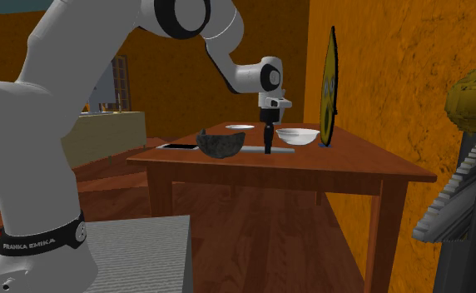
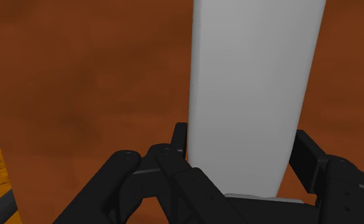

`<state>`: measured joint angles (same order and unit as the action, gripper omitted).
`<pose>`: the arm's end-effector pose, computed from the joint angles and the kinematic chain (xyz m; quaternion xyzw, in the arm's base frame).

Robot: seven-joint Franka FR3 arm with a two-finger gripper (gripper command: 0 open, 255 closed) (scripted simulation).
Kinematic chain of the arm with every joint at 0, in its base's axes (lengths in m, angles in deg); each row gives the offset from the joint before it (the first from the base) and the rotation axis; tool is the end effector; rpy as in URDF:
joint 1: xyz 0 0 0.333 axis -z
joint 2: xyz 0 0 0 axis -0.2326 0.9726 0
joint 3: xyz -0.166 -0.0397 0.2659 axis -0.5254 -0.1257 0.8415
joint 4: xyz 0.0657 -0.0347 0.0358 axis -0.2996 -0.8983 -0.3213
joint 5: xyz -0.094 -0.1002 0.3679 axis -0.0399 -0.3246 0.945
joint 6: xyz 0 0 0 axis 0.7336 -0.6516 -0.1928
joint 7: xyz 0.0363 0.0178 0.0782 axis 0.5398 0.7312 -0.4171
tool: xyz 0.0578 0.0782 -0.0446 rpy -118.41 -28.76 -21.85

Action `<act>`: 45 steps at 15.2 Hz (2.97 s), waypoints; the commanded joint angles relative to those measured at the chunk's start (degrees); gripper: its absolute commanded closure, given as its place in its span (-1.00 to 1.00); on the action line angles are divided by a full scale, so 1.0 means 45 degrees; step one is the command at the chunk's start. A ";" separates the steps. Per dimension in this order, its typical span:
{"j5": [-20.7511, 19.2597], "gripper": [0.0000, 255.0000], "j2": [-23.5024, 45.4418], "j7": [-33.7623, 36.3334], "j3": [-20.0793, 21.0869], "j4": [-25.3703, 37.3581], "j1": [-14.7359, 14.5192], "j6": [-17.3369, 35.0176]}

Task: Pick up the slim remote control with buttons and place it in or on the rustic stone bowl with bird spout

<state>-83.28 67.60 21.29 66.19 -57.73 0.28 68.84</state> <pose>0.5550 0.4169 0.3280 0.9853 -0.1708 -0.0042 0.0029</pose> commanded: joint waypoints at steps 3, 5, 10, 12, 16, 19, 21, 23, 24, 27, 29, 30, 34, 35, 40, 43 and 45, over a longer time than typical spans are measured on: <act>-0.0001 1.00 0.0009 0.0003 -0.0002 -0.0002 -0.0003 0.0001; -0.0002 1.00 0.0009 0.0003 -0.0002 -0.0001 -0.0003 0.0000; 0.0042 1.00 -0.0069 -0.0026 0.0027 0.0053 0.0013 -0.0124; 0.0124 1.00 -0.0211 -0.0076 0.0081 0.0185 0.0034 -0.0383; 0.0279 1.00 -0.0472 -0.0172 0.0178 0.0486 0.0064 -0.0916; 0.0384 1.00 -0.0643 -0.0240 0.0243 0.0749 0.0074 -0.1330; 0.0449 1.00 -0.0746 -0.0284 0.0282 0.0943 0.0075 -0.1613; 0.0508 1.00 -0.0839 -0.0326 0.0317 0.1152 0.0071 -0.1901; 0.0536 1.00 -0.0881 -0.0346 0.0333 0.1263 0.0066 -0.2047; 0.0612 1.00 -0.0993 -0.0403 0.0378 0.1619 0.0045 -0.2495; 0.0655 1.00 -0.1053 -0.0439 0.0404 0.1879 0.0024 -0.2802; 0.0674 1.00 -0.1078 -0.0456 0.0415 0.2015 0.0010 -0.2958; 0.0734 1.00 -0.1149 -0.0520 0.0454 0.2608 -0.0060 -0.3600; 0.0745 1.00 -0.1158 -0.0534 0.0461 0.2769 -0.0082 -0.3765; 0.0769 1.00 -0.1150 -0.0601 0.0487 0.3662 -0.0228 -0.4625; 0.1034 1.00 -0.1815 -0.0591 0.0622 0.2889 0.0038 -0.4480; 0.1589 1.00 -0.3102 -0.0614 0.0870 0.1056 0.0592 -0.3827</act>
<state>-77.11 55.88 18.58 69.68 -49.85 2.01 50.51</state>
